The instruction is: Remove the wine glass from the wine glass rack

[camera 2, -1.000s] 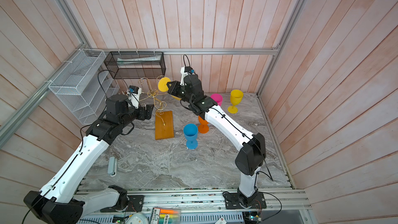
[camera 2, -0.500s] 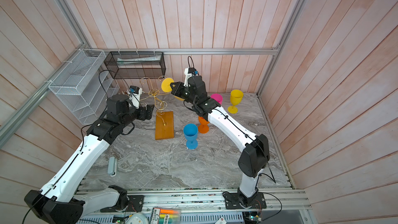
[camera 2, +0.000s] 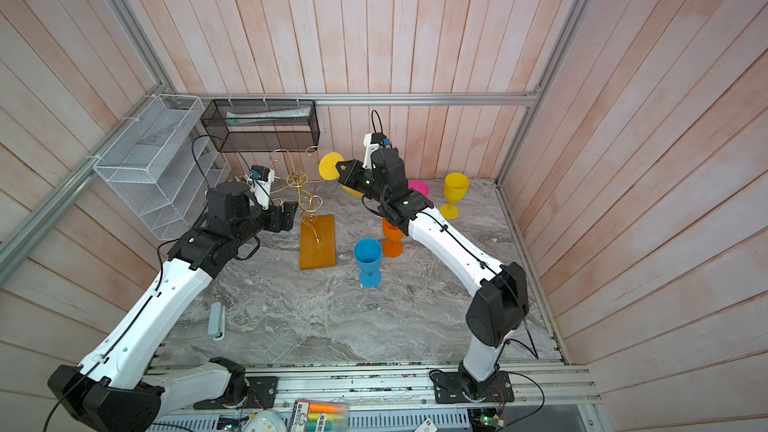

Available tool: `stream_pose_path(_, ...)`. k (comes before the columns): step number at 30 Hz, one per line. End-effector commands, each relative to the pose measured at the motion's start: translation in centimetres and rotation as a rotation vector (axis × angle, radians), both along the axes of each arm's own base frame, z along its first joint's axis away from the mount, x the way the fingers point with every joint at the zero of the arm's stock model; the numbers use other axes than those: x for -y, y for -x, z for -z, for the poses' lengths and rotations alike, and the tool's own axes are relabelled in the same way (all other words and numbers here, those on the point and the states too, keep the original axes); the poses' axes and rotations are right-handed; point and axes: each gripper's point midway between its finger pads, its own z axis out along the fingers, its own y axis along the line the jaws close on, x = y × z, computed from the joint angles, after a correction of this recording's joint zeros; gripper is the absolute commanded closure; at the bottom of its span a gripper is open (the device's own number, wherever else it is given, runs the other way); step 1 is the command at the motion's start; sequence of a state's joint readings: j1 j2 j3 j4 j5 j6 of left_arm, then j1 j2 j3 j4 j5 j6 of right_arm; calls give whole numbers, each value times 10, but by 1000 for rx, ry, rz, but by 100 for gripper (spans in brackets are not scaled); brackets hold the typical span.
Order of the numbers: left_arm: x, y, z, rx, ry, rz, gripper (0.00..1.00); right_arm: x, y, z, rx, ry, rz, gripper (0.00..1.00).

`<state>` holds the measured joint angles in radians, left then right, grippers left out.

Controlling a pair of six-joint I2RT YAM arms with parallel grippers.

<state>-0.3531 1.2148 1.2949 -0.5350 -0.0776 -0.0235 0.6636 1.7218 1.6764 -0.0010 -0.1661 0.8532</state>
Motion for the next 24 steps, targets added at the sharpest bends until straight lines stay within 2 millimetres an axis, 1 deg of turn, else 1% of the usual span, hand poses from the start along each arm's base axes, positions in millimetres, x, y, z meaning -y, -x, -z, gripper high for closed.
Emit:
stream_pose_path(1, 5, -1, -6, 9, 12, 12, 8, 2, 15, -21, 36, -42, -28, 100)
stream_pose_path(4, 6, -2, -6, 7, 16, 15, 8, 1, 18, -17, 23, -43, -39, 100)
stream_pose_path(8, 6, -2, -7, 9, 16, 18, 8, -4, 21, -17, 24, -45, -54, 100)
stream_pose_path(17, 5, 1, -9, 14, 16, 16, 8, -23, 18, -17, 16, -45, -105, 100)
stream_pose_path(24, 6, 1, -10, 16, 20, 19, 8, -33, 13, -14, 14, -37, -115, 100)
